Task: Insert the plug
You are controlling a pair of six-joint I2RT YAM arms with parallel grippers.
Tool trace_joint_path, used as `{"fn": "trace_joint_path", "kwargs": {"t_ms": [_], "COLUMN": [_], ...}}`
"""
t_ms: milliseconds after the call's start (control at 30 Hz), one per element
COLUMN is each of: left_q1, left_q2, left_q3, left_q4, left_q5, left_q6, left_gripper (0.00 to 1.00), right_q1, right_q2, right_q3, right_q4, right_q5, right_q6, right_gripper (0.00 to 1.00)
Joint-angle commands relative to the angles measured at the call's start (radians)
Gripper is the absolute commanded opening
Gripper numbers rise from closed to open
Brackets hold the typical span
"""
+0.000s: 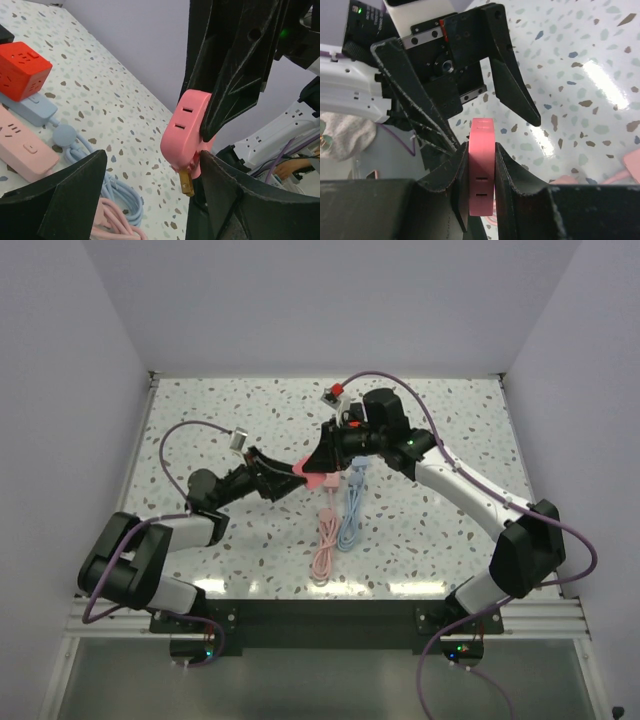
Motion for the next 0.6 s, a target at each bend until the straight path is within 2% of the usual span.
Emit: {"fn": "trace_joint_path", "kwargs": {"t_ms": [0, 133, 567], "left_q1": [0.005, 0.004, -0.01], "left_q2": [-0.04, -0.083, -0.164], "left_q3": [0.036, 0.035, 0.007], "left_q4": [0.594, 0.594, 0.594], "left_q5": [0.074, 0.149, 0.28], "left_q6": [-0.023, -0.021, 0.0], "left_gripper": [0.8, 0.69, 0.49], "right_q1": [0.005, 0.003, 0.003], "right_q2": [-0.053, -0.053, -0.07], "right_q3": [-0.019, -0.026, -0.04], "right_q4": [0.104, 0.118, 0.171], "right_q5": [-0.139, -0.173, -0.244], "right_q6": [0.022, 0.025, 0.051], "right_gripper": [0.0, 0.0, 0.0]}}
